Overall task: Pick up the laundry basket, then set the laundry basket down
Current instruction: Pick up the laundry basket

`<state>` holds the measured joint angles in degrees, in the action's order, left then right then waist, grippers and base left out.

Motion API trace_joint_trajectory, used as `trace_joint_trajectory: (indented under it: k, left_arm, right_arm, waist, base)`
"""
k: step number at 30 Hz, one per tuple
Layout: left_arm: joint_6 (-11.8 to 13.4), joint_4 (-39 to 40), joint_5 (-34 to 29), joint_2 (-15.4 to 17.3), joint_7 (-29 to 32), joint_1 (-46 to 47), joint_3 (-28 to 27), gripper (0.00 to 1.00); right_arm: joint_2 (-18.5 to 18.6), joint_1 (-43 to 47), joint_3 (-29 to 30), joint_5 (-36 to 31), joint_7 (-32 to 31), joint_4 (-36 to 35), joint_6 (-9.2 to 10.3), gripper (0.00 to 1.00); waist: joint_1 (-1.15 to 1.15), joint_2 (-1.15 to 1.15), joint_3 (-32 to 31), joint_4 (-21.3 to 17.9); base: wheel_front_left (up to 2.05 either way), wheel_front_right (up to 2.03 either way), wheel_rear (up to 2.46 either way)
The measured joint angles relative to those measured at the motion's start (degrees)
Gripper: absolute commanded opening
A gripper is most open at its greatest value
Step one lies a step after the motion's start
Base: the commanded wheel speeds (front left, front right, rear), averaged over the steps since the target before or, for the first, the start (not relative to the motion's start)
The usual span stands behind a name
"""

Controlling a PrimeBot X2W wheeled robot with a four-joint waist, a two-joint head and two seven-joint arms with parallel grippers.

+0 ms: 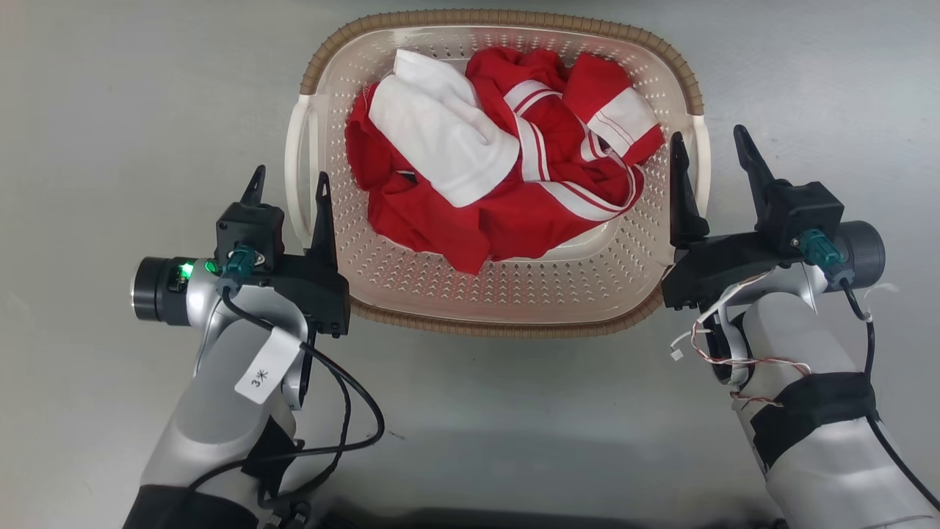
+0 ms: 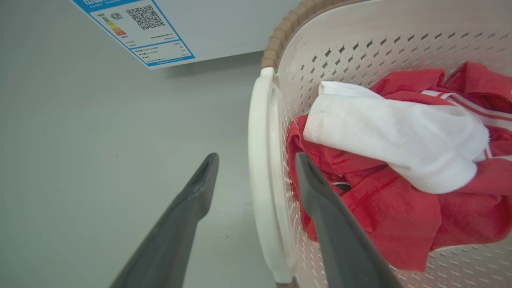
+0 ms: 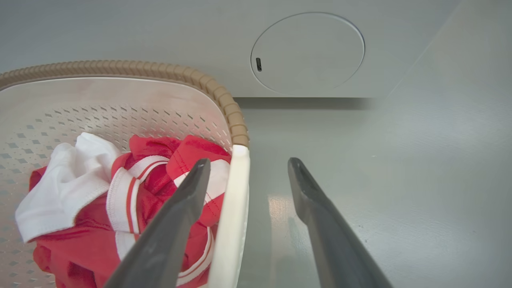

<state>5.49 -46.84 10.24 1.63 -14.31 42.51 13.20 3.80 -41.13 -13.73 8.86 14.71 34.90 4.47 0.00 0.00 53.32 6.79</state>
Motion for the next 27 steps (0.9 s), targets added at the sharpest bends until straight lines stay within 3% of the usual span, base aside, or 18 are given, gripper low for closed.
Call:
trace_joint_trajectory:
  k: [27]
  left_arm:
    - [-3.9,-10.6,6.8,-0.1,1.1,7.4,4.4,1.00]
  right_arm:
    - [0.1,-5.4,-8.7,9.4,0.0,8.7,2.12,1.00]
  waist:
    - [0.00,0.00,1.4,0.6]
  base:
    - [0.00,0.00,0.00]
